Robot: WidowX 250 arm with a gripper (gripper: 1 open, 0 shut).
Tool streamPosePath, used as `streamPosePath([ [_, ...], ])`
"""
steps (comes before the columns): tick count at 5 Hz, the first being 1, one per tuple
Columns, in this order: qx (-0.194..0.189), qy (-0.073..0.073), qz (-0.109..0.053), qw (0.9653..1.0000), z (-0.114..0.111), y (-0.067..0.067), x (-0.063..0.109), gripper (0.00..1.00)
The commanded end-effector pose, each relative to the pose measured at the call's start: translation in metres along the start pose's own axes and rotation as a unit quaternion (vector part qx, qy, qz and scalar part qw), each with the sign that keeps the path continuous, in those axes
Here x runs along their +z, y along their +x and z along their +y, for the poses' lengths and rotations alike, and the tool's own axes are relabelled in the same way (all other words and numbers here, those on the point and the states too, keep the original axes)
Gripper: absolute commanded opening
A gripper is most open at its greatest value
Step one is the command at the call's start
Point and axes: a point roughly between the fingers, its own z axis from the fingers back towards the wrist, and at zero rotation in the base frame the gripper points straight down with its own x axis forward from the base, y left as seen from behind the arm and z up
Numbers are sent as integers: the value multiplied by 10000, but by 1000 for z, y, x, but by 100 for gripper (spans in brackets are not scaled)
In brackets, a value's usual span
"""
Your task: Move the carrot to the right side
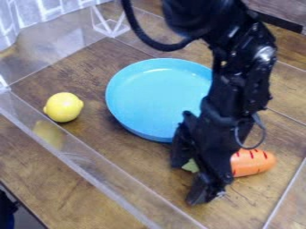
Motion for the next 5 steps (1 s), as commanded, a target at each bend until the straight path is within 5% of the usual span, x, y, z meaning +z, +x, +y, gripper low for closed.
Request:
streamPosePath([
  [1, -594, 113, -230, 9979, 4, 27, 11, 100],
  [2, -283, 119, -279, 9991, 9, 33, 26, 0],
  [3, -6, 106, -301, 9995, 10, 36, 38, 0],
  [4, 430, 55, -294, 9986, 6, 35, 36, 100],
  [5, 840, 0, -270, 9961, 1, 33, 35, 0],
])
